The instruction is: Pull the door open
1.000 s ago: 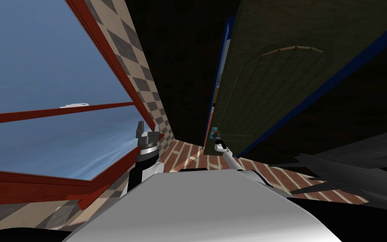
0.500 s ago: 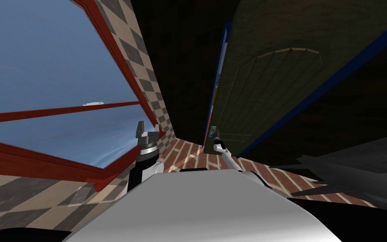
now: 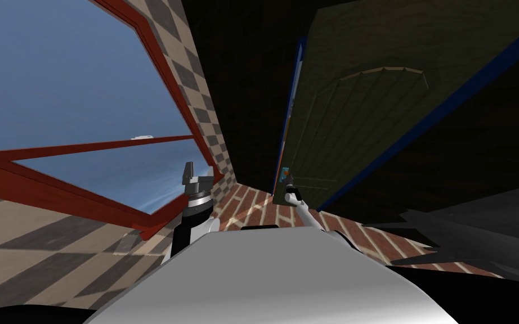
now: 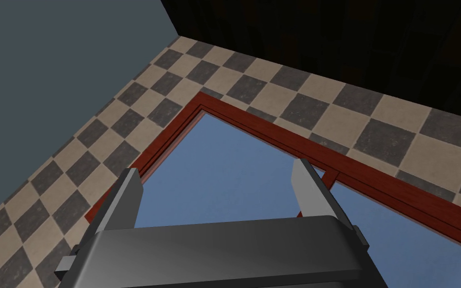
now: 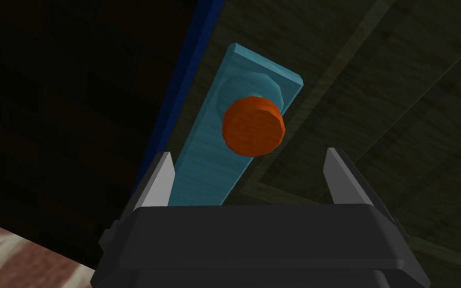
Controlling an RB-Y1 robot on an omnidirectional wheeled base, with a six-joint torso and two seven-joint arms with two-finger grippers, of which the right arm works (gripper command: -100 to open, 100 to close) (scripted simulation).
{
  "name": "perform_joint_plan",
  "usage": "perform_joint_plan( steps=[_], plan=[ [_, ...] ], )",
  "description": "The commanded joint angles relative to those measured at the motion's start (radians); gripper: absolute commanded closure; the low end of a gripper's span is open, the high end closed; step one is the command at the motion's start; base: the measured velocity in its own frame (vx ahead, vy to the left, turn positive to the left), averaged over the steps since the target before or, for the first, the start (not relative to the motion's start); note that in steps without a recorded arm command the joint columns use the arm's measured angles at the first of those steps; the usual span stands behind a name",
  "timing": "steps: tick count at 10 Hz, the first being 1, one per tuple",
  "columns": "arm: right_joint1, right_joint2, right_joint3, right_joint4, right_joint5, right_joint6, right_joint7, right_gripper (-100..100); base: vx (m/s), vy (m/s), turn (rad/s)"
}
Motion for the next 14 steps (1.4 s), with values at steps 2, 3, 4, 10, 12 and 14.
perform_joint_plan(
  steps=[2,3,4,10,12,14],
  plan=[
    [0.007,0.009,0.005,-0.014,-0.035,-0.002,-0.056,-100,-0.080,-0.047,0.058],
    [0.010,0.016,0.008,-0.022,-0.057,-0.003,-0.087,-100,-0.051,-0.035,0.035],
    [0.014,0.022,0.010,-0.030,-0.077,-0.004,-0.116,-100,-0.075,-0.056,0.086],
    [0.029,0.049,0.022,-0.066,-0.169,-0.008,-0.248,-100,-0.098,-0.044,0.061],
    [0.031,0.050,0.023,-0.069,-0.174,-0.009,-0.254,-100,-0.055,-0.025,0.029],
    [0.045,-0.002,0.010,-0.058,-0.187,-0.015,-0.302,-100,0.141,0.024,0.165]
  ],
)
